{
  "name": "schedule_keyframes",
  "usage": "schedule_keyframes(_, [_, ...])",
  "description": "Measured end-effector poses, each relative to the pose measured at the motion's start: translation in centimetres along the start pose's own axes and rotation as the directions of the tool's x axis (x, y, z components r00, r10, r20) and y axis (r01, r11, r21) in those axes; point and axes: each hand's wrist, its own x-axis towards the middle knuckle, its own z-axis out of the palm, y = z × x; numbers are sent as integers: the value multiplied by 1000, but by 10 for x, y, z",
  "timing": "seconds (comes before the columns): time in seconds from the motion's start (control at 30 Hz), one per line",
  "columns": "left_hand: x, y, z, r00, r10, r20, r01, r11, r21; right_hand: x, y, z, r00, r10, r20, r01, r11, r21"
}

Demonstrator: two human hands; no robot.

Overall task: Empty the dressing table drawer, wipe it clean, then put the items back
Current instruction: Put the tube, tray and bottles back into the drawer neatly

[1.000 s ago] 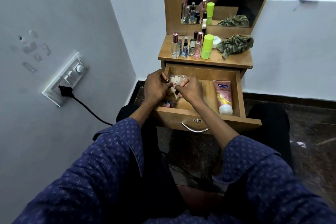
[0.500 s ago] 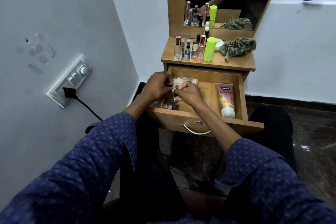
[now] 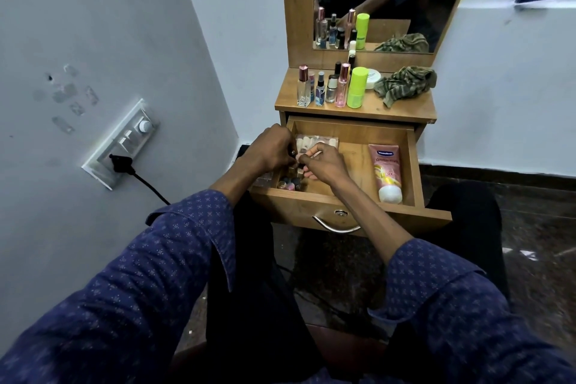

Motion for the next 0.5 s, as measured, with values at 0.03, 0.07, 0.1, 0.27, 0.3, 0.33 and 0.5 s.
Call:
schedule_keyframes(0.03, [0, 0, -1, 1000, -5, 1, 5, 1000, 2, 0, 1, 0, 1000, -7, -7, 7, 1000, 4])
schedule_keyframes(0.07, [1, 1, -1, 1000, -4, 4, 4, 1000, 1, 0, 1, -1, 1000, -12, -13, 12, 1000, 11])
schedule_keyframes(0.1, [2, 1, -2, 1000, -1, 7, 1, 1000, 0, 0, 0, -1, 1000, -18, -17, 18, 1000, 18])
schedule_keyframes(0.27, [4, -2, -3, 1000, 24, 16, -23, 1000, -3, -4, -1, -3, 998, -65, -26, 65, 997, 30])
schedule_keyframes(0.3, [3, -2, -3, 1000, 19, 17, -19, 1000, -11, -4, 0, -3, 997, -76, -23, 77, 997, 21])
schedule_keyframes(0.33, [3, -3, -3, 1000, 18, 14, -17, 1000, -18, -4, 0, -3, 996, -83, -21, 84, 996, 15])
schedule_keyframes(0.5, [2, -4, -3, 1000, 5, 10, -4, 999, -42, -2, 3, -2, 994, -111, -13, 111, 994, -10])
